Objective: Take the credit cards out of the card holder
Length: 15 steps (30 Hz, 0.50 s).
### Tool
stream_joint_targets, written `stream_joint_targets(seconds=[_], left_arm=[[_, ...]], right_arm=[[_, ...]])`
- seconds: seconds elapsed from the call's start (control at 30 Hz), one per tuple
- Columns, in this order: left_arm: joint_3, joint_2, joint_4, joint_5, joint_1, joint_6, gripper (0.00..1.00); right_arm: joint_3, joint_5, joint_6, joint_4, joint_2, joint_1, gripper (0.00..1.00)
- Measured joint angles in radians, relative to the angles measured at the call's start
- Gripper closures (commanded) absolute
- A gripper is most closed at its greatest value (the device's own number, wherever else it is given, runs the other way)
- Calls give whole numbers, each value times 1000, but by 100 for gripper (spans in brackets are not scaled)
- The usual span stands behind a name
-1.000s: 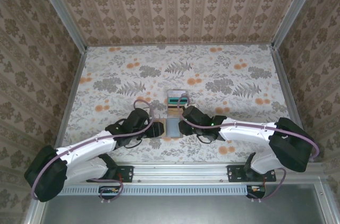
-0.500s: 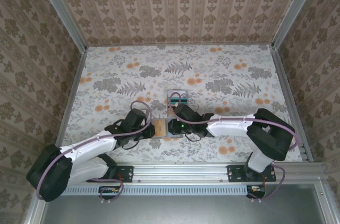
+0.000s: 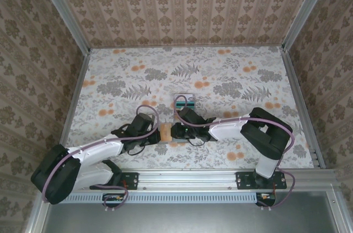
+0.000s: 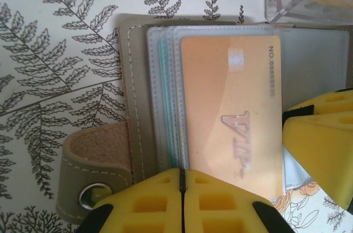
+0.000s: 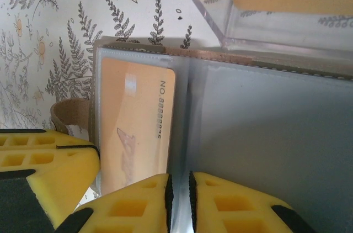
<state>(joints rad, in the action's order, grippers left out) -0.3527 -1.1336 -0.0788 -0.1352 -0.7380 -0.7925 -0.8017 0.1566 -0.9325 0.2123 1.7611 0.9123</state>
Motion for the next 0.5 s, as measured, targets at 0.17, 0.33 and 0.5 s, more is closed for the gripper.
stream_joint_targets(seconds=[0.17,0.33,0.5], left_arm=[[5,0,9,0,0,0,94],[5,-4,12,0,0,0,97],[5,-4,12,1,-1,0,97]], right_arm=[[0,10,-14,11,6,-4,79],[0,16,-18,16,8,-5,79],[0,15,-23,16,7,-5,78]])
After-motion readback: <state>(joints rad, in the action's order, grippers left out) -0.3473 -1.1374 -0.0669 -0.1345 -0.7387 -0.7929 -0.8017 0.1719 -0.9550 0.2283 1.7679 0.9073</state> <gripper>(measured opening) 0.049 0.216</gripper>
